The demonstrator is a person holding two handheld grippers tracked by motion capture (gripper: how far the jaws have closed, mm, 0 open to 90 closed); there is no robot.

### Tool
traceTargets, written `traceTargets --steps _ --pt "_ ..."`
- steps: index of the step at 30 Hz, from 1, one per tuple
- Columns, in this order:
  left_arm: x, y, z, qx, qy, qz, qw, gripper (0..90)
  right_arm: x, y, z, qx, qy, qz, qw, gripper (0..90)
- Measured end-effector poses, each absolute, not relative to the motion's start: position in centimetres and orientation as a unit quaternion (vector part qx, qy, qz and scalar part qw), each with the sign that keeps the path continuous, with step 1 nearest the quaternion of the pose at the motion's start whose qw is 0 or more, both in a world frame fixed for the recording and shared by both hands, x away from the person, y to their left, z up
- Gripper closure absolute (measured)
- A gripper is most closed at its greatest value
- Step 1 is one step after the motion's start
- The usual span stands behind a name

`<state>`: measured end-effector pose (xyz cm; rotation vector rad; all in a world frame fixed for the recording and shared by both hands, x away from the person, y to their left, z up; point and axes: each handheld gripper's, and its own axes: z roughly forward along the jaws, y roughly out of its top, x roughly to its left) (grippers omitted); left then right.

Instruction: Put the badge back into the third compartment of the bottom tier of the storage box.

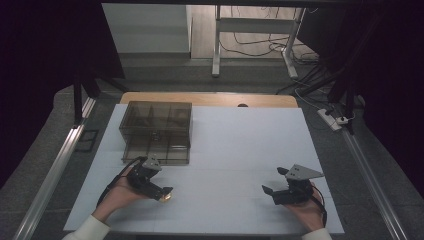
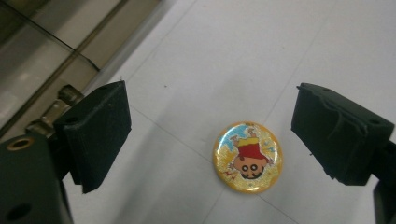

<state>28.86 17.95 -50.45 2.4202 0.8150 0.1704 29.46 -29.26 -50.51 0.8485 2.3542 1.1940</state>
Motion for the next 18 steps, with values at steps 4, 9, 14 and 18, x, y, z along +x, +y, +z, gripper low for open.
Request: traceTargets --steps 4,9,14,18 --pt "28.7 17.5 -50.7 0.914 0.295 0.057 0.272 12.1 29.4 -29.3 -50.5 0.299 0.835 0.424 0.181 11.6" --pt "28.4 17.0 -51.0 0.924 0.282 0.055 0.253 12.6 29.4 -29.2 -50.5 0.298 0.836 0.425 0.18 11.6" --pt "28.2 16.7 -51.3 0.932 0.269 0.052 0.236 14.3 29.5 -29.3 -50.5 0.298 0.837 0.422 0.18 11.6" --pt "28.0 16.5 -51.4 0.937 0.261 0.051 0.228 16.3 29.5 -29.2 -50.6 0.298 0.836 0.423 0.18 11.6"
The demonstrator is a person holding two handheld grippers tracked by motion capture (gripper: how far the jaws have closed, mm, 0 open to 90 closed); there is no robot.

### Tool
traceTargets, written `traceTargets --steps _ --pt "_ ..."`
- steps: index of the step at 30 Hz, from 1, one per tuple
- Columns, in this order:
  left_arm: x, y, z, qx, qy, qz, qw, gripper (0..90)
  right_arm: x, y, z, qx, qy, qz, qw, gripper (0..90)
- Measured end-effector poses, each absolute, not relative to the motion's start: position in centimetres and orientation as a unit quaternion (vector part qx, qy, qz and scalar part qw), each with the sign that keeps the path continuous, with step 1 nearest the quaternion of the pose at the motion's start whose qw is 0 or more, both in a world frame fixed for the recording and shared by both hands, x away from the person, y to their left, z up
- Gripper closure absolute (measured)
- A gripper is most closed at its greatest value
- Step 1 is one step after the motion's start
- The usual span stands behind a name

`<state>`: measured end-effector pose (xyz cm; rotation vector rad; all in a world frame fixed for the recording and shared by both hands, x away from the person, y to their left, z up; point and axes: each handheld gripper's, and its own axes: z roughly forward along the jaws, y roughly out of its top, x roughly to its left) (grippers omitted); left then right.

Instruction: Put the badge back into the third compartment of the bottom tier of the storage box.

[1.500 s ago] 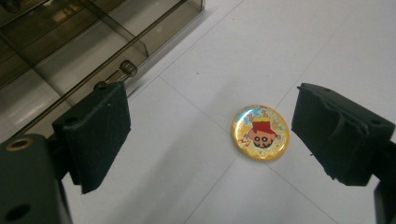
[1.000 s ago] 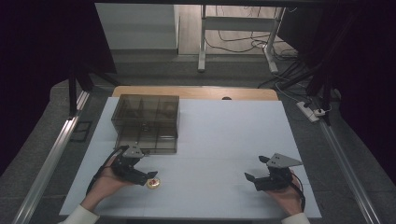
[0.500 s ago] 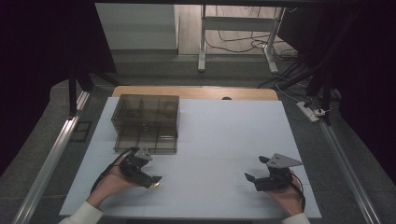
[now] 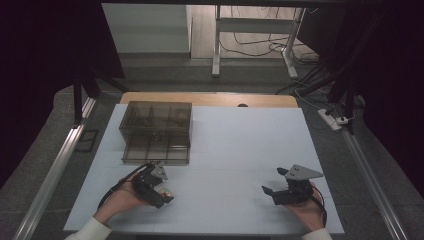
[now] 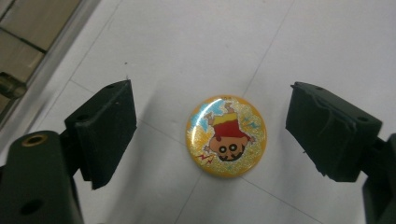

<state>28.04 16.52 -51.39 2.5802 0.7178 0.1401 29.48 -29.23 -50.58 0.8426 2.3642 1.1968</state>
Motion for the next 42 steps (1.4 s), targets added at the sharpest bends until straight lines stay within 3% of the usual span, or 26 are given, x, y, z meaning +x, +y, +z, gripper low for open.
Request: traceTargets --steps 17,28,42 --pt "27.74 16.14 -51.88 0.95 0.237 0.048 0.198 29.0 29.51 -29.25 -50.63 0.298 0.838 0.421 0.178 11.6" --pt "27.73 16.38 -51.76 0.949 0.237 0.034 0.205 45.6 29.5 -29.23 -50.64 0.297 0.839 0.42 0.178 11.6" --pt "27.55 16.73 -51.3 0.94 0.245 0.047 0.232 46.4 29.53 -29.21 -50.72 0.297 0.84 0.419 0.178 11.9"
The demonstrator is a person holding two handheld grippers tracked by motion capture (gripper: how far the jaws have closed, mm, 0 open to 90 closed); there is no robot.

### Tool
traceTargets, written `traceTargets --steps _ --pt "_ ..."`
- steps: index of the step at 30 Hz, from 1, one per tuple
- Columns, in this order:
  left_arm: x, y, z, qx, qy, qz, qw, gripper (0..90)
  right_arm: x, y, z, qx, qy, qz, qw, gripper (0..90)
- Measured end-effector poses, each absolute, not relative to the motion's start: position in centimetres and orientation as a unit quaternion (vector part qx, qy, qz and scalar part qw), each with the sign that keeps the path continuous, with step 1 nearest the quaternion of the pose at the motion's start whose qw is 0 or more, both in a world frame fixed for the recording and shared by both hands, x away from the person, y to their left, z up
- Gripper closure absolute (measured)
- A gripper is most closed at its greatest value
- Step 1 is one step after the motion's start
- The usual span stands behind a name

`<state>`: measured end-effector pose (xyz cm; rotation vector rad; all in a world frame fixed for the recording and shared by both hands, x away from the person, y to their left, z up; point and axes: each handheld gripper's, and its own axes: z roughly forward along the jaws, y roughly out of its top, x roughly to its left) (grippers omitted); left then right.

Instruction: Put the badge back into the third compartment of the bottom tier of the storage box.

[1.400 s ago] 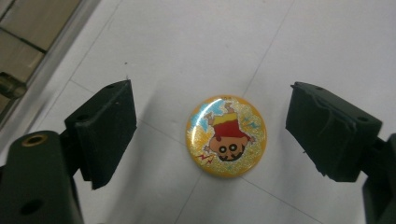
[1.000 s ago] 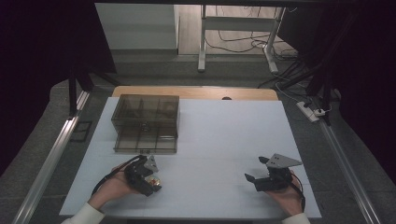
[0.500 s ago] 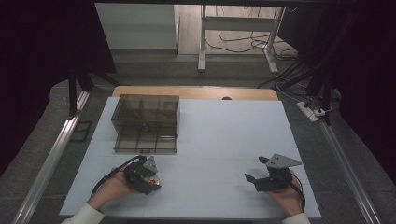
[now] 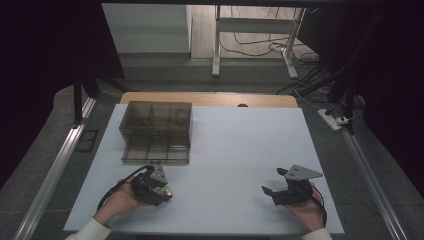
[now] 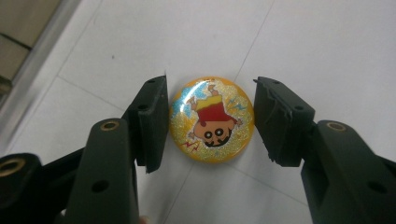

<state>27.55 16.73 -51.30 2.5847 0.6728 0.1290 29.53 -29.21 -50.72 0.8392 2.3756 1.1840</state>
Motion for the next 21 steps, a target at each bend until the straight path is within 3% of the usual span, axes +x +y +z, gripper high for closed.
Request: traceTargets --steps 21 --pt "27.2 18.1 -49.4 0.904 0.279 0.076 0.314 46.4 29.6 -29.2 -50.8 0.297 0.841 0.416 0.178 11.8"
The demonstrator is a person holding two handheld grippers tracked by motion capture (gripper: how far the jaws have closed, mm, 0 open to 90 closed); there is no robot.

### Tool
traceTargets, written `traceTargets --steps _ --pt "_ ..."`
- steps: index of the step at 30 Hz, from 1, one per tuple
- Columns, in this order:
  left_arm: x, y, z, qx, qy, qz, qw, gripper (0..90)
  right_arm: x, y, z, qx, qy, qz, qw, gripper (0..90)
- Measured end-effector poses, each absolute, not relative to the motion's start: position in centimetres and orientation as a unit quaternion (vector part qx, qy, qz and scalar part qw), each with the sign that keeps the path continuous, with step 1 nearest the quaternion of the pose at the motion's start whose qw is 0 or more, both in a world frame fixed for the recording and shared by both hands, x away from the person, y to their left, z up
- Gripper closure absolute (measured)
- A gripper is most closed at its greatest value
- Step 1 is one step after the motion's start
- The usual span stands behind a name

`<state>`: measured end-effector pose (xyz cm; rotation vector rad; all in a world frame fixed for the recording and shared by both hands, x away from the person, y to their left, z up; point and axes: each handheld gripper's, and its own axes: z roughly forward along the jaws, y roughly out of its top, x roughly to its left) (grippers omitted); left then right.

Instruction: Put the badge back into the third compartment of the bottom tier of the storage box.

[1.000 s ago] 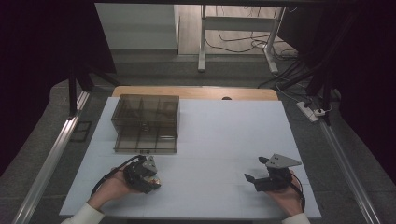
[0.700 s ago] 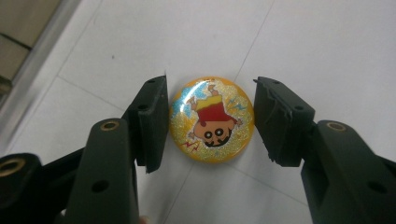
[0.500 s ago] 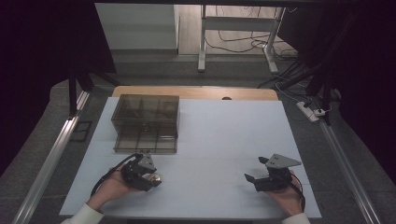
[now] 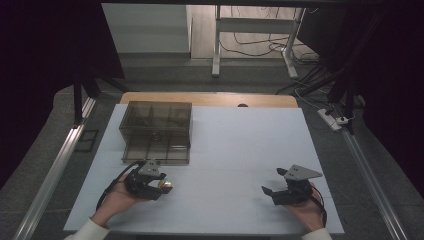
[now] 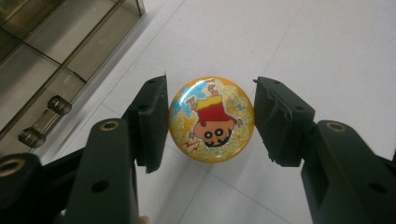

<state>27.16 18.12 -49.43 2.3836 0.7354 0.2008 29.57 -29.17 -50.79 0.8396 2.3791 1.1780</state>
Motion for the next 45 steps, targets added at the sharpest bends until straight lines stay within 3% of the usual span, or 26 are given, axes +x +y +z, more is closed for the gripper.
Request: traceTargets --steps 45 --pt "26.5 22.5 -45.7 0.81 0.343 0.121 0.461 46.2 29.6 -29.2 -50.8 0.297 0.841 0.415 0.179 11.9"
